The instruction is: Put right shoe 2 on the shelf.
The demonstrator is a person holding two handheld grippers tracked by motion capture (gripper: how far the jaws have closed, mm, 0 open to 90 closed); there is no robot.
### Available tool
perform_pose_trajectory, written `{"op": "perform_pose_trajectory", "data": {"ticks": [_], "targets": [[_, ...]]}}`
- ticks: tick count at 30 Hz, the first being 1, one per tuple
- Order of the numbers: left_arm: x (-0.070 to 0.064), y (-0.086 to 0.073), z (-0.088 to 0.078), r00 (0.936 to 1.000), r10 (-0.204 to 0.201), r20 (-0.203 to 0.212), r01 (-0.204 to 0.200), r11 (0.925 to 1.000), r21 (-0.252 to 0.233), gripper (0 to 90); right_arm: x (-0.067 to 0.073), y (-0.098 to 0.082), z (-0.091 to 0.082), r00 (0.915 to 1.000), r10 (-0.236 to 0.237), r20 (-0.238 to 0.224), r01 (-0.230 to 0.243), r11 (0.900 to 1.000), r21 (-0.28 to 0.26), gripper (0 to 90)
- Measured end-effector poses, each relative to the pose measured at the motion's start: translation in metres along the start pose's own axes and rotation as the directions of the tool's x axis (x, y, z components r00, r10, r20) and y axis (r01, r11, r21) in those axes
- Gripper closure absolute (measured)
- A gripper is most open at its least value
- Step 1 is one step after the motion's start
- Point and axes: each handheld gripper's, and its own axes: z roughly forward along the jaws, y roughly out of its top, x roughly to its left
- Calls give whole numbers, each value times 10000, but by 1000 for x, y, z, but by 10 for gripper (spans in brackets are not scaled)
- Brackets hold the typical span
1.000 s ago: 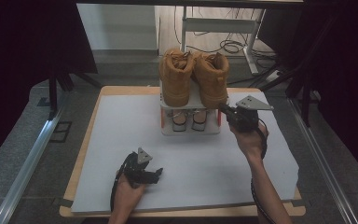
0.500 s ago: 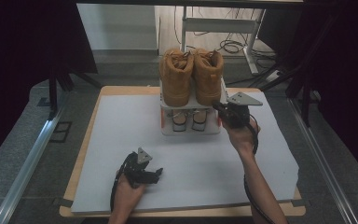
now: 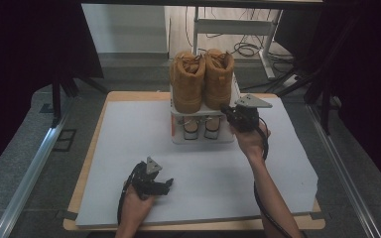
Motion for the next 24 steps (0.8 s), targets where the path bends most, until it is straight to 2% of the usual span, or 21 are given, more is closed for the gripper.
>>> {"op": "perform_pose_trajectory", "data": {"ticks": [4,18,24], "targets": [[0,0,0,10000,3,-1,-3,10000,2,149,-1,-1,-1,9998,111,-139,-112,9999,-49,866],[0,0,0,10000,-12,8,12,10000,3,148,1,-3,-7,9999,7,-103,-7,10000,-19,744],[0,0,0,10000,19,-12,-19,10000,-17,149,4,-7,-17,9998,-152,-95,152,9999,57,510]]}}
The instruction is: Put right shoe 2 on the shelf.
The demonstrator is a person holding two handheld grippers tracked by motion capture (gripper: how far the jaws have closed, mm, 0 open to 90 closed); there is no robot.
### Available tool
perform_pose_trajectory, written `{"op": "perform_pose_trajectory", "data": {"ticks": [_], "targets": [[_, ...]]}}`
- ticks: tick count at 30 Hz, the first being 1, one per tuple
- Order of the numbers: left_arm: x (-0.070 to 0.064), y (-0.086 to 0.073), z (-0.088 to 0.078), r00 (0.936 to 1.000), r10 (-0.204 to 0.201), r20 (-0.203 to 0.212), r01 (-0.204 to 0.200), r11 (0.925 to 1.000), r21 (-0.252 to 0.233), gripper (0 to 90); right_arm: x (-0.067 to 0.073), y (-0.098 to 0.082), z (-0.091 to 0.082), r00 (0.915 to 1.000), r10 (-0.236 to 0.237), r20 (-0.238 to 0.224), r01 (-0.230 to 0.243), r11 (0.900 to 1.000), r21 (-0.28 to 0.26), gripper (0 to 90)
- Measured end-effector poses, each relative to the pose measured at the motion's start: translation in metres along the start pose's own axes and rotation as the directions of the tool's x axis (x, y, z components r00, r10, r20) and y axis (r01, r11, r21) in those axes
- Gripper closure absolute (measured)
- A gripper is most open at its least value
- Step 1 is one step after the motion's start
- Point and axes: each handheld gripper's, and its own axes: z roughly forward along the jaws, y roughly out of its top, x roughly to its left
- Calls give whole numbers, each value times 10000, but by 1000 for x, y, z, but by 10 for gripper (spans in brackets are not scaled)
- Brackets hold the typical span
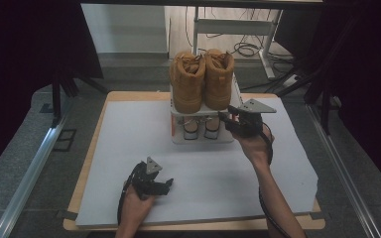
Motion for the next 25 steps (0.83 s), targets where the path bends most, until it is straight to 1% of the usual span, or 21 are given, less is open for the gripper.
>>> {"op": "perform_pose_trajectory", "data": {"ticks": [3,5,8,12,14,18,20,22,25], "targets": [[0,0,0,10000,-24,1,24,10000,-29,149,2,-5,-8,9999,-33,-167,33,10000,12,399],[0,0,0,10000,-30,-1,30,10000,-31,149,3,-9,-14,9998,14,-180,-15,10000,-49,348],[-1,0,0,10000,-41,-25,41,10000,-63,149,2,-18,-20,9997,112,-221,-106,9996,265,229],[-1,0,0,10000,-39,-24,39,10000,-64,149,0,-32,-29,10000,3,-8,-2,9982,602,156],[-1,0,0,10000,-23,-43,23,10000,-72,149,-1,-40,-32,10000,37,-14,-36,9969,782,138],[-1,0,0,10000,-23,-50,23,10000,-70,150,-5,-64,-39,9998,84,169,-105,9920,1260,124],[-1,0,0,10000,42,-45,-42,10000,-41,150,-8,-76,-41,9995,218,227,-250,9877,1543,108],[-1,0,0,10000,1,-42,-2,10000,-41,150,-13,-89,-42,9989,386,279,-432,9814,1869,101],[-1,0,0,10000,-53,7,54,10000,-23,149,-18,-103,-43,9968,733,317,-781,9773,1967,96]]}}
